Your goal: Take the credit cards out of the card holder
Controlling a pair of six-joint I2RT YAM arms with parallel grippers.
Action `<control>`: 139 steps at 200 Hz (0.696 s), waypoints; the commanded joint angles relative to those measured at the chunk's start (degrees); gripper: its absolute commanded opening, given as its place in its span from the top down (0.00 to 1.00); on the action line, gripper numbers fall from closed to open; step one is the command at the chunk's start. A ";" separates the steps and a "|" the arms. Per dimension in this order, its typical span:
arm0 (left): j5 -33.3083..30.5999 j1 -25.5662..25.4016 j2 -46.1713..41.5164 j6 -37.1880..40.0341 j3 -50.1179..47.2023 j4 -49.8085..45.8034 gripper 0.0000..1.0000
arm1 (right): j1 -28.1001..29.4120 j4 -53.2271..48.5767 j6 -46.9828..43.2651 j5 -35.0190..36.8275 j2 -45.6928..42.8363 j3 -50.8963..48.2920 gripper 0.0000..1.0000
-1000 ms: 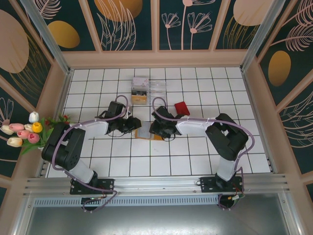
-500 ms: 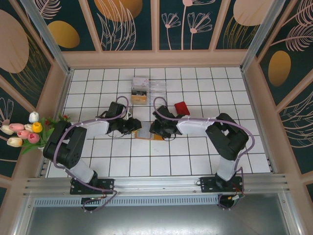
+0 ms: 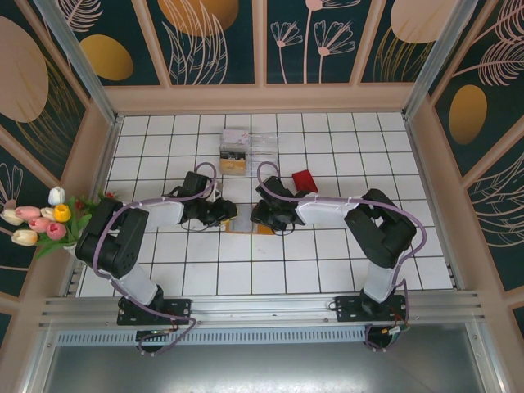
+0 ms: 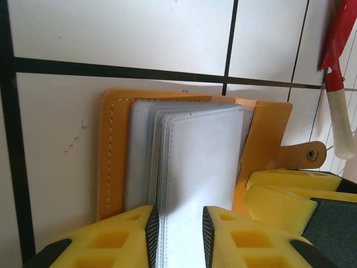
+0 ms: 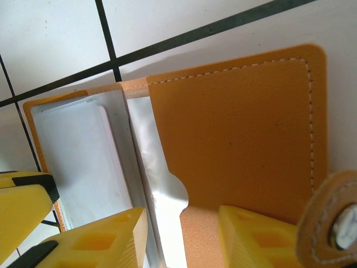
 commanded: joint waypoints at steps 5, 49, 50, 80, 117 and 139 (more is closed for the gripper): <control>3.28 0.20 0.97 -0.18 -0.23 1.48 0.72 | -0.61 0.26 -0.19 -1.39 0.19 -1.04 0.61; 5.59 0.18 0.73 -0.37 -0.21 3.24 0.78 | -0.68 0.48 -0.24 -1.83 0.88 -0.87 0.62; 5.64 0.19 0.72 -0.45 -0.22 3.26 0.78 | -0.68 0.44 -0.24 -1.83 0.92 -0.89 0.62; 6.53 0.20 0.90 -0.73 -0.06 3.90 0.79 | -0.68 0.66 -0.22 -1.87 1.03 -0.92 0.62; 7.00 0.20 0.97 -0.72 -0.05 4.32 0.79 | -0.71 0.73 -0.20 -1.57 0.40 -1.09 0.62; 7.04 0.21 0.88 -0.39 -0.19 4.40 0.79 | -0.68 0.87 -0.40 -1.09 -0.60 -1.32 0.62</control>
